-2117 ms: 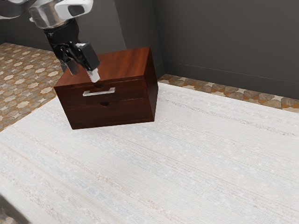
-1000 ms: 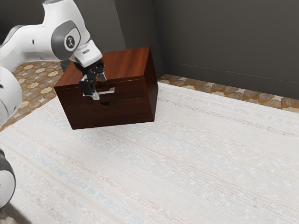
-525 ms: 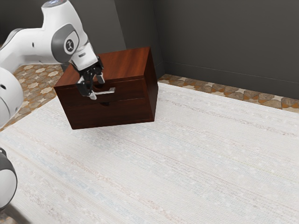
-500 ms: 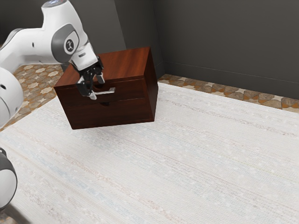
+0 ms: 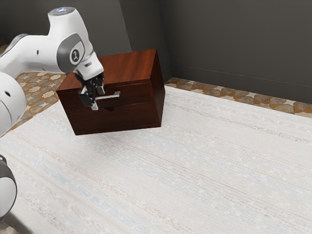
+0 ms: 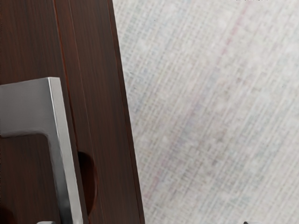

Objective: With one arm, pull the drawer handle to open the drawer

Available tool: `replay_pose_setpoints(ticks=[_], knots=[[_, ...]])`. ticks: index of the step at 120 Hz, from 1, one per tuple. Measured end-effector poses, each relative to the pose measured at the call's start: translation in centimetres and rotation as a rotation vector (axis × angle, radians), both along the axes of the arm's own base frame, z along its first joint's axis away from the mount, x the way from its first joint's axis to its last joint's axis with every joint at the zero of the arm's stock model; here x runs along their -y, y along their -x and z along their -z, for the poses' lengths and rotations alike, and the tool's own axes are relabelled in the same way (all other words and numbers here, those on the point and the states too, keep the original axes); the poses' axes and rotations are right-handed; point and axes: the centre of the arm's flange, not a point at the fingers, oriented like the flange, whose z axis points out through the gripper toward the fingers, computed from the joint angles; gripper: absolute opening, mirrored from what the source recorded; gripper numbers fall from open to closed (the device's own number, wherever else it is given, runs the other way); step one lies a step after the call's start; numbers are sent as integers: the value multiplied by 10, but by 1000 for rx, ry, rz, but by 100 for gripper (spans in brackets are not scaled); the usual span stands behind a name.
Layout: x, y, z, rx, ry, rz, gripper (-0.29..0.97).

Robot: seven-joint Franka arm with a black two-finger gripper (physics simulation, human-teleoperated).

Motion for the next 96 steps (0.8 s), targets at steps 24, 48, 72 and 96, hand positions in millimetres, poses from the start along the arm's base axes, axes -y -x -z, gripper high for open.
replay_pose_setpoints(ticks=[24, 48, 72, 96], knots=[[0, -2, 0, 12, -9, -31, 50], [-1, -3, 1, 19, -17, -55, 50], [-3, -2, 8, 12, -12, -77, 50], [-4, -1, 12, 9, -7, -95, 50]])
